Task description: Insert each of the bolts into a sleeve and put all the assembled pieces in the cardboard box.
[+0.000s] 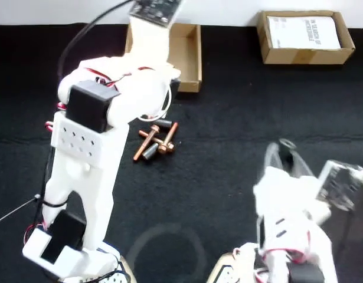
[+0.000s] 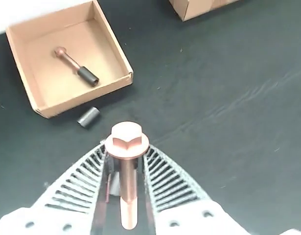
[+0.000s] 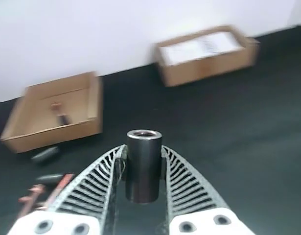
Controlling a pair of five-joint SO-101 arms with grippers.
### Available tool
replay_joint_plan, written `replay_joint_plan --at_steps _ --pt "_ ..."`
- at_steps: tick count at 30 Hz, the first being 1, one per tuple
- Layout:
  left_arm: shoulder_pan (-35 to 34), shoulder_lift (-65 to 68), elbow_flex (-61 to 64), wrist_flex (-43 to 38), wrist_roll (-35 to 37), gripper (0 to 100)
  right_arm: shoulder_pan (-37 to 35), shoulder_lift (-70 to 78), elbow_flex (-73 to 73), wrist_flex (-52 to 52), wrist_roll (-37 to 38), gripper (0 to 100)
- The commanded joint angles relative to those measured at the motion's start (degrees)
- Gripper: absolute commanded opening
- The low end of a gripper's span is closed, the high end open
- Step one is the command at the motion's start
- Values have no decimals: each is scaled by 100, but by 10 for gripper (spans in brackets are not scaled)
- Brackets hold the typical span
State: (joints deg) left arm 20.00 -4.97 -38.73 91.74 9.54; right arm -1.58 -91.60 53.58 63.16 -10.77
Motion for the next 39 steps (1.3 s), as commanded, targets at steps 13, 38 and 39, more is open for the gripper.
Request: replay_joint_plan --at_steps 13,38,39 --pt "-40 -277 330 -607 1073 8 -2703 22 2862 -3837 -53 6" --pt "426 -2589 5068 -4018 1196 8 -3380 48 3090 -4479 -70 6" --pt "426 -2844 5464 -4334 1196 8 -3380 48 3090 -4479 -62 6"
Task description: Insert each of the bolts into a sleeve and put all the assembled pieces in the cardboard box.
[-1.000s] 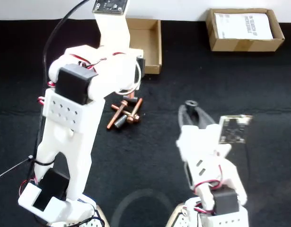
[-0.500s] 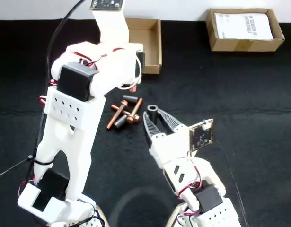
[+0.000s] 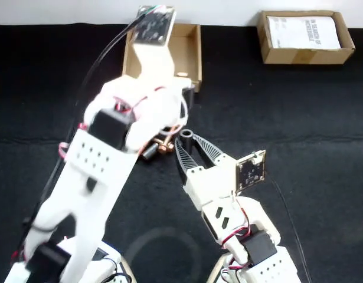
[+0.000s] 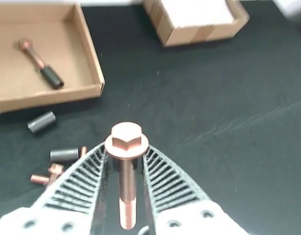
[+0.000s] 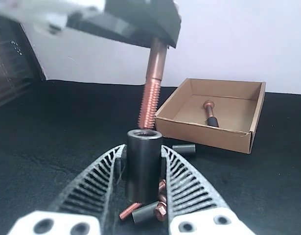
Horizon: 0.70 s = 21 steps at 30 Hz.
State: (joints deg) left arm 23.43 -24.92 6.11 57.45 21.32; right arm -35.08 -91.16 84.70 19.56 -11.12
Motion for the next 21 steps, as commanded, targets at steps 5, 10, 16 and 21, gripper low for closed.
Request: replay_joint_plan --at_steps 5,10,16,21 --pt "84 -1851 2607 -2251 18 8 -22 4 -22 -101 -26 6" --pt "40 -2141 2923 -2796 18 8 -13 4 -22 -92 -26 6" --pt "75 -2141 2413 -2769 -527 8 -13 13 48 -92 -26 6" --pt "145 -2158 2316 -2620 -589 8 -13 13 145 -92 -18 6"
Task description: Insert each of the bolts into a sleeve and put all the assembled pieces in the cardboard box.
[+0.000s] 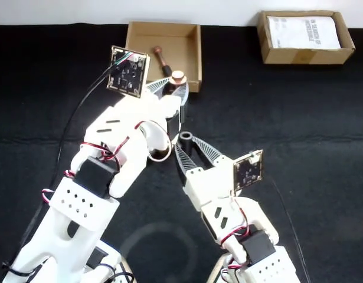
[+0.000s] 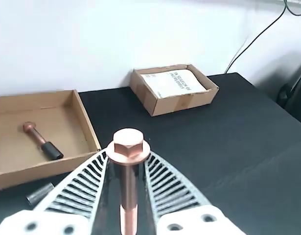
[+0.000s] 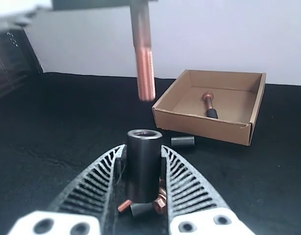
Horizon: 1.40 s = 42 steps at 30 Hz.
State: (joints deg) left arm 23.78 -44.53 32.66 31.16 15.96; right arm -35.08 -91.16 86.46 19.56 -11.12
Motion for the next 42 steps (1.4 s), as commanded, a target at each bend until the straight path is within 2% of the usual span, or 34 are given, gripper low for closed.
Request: replay_joint_plan --at_steps 1,6,21,29,36,42 --pt "127 -198 -338 123 -53 8 -13 13 -40 -110 -18 6" --pt "295 -207 -295 484 -18 8 -22 13 -66 -127 -18 6" --pt "382 -444 -286 527 -9 8 -22 13 -22 -127 -18 6" --pt "541 -716 -268 1169 0 8 -22 13 -22 -127 -9 6" --pt "532 -813 154 818 0 8 -22 13 -57 -119 -18 6" --pt "541 -760 -101 422 0 8 -31 13 101 -92 -18 6"
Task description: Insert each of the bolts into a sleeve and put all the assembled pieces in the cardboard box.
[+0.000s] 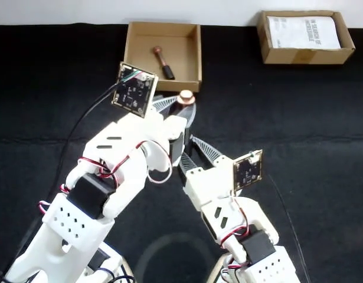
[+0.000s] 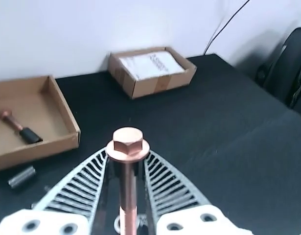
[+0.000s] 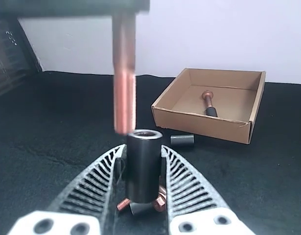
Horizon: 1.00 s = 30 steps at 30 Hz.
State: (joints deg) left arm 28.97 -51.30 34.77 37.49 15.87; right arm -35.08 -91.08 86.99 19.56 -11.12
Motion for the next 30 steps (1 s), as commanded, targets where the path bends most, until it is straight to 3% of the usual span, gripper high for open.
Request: replay_joint_plan --at_steps 1,30 --pt "22 -75 -382 -211 9 8 -31 4 92 -92 -18 6" --pt "13 532 -101 -607 0 8 -31 -13 -163 -127 -9 6"
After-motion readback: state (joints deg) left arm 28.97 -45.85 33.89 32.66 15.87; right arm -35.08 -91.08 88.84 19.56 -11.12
